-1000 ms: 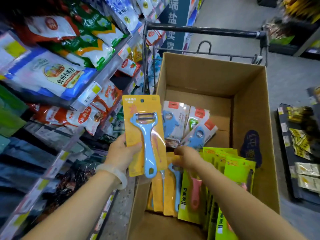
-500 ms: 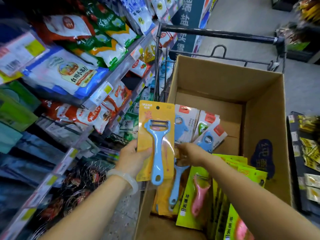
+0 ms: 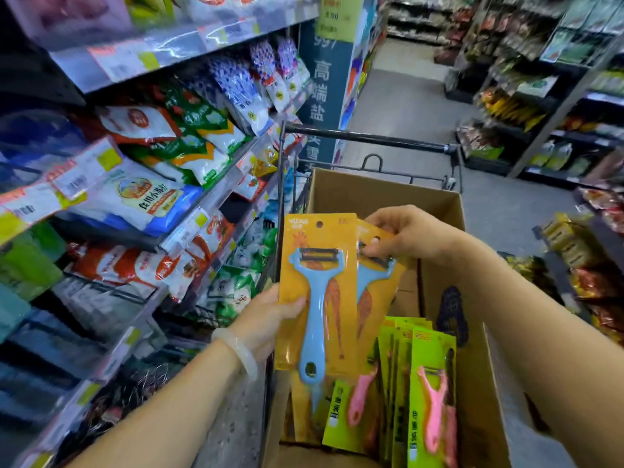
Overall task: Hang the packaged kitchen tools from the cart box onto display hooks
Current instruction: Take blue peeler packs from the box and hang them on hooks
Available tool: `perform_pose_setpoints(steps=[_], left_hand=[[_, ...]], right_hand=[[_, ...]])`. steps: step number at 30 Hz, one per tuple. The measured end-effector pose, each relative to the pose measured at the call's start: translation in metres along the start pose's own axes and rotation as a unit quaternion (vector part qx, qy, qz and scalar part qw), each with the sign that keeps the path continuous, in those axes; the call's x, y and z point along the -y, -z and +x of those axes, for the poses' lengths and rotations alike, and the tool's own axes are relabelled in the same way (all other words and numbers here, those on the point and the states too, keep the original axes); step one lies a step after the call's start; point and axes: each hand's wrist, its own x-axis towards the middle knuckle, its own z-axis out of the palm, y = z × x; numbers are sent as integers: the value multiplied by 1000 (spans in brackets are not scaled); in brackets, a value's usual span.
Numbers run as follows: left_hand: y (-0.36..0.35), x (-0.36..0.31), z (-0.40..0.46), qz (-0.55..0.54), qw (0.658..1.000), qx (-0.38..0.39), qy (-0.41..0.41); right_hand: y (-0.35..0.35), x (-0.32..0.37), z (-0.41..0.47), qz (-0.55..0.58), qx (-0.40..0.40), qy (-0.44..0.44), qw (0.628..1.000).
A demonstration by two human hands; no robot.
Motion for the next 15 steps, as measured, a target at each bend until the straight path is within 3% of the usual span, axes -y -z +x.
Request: perform_pose_setpoints(steps=[3, 5, 7, 11, 15], left_hand=[[-8, -4, -14, -39, 999, 1, -34], [-12, -5, -23, -61, 996, -7, -62], [-16, -7, -34, -88, 991, -38, -90], [-22, -6, -61, -134, 975, -98, -149], [-23, 9, -97, -167, 956, -178, -165]], right_hand=[[1, 11, -14, 128, -90, 7, 988], [-3, 11, -21, 288, -119, -6, 950], [-16, 7, -29, 382, -75, -38, 920], [-68, -5, -49, 389, 101, -56, 914], [-109, -7, -62, 449, 82, -24, 889]])
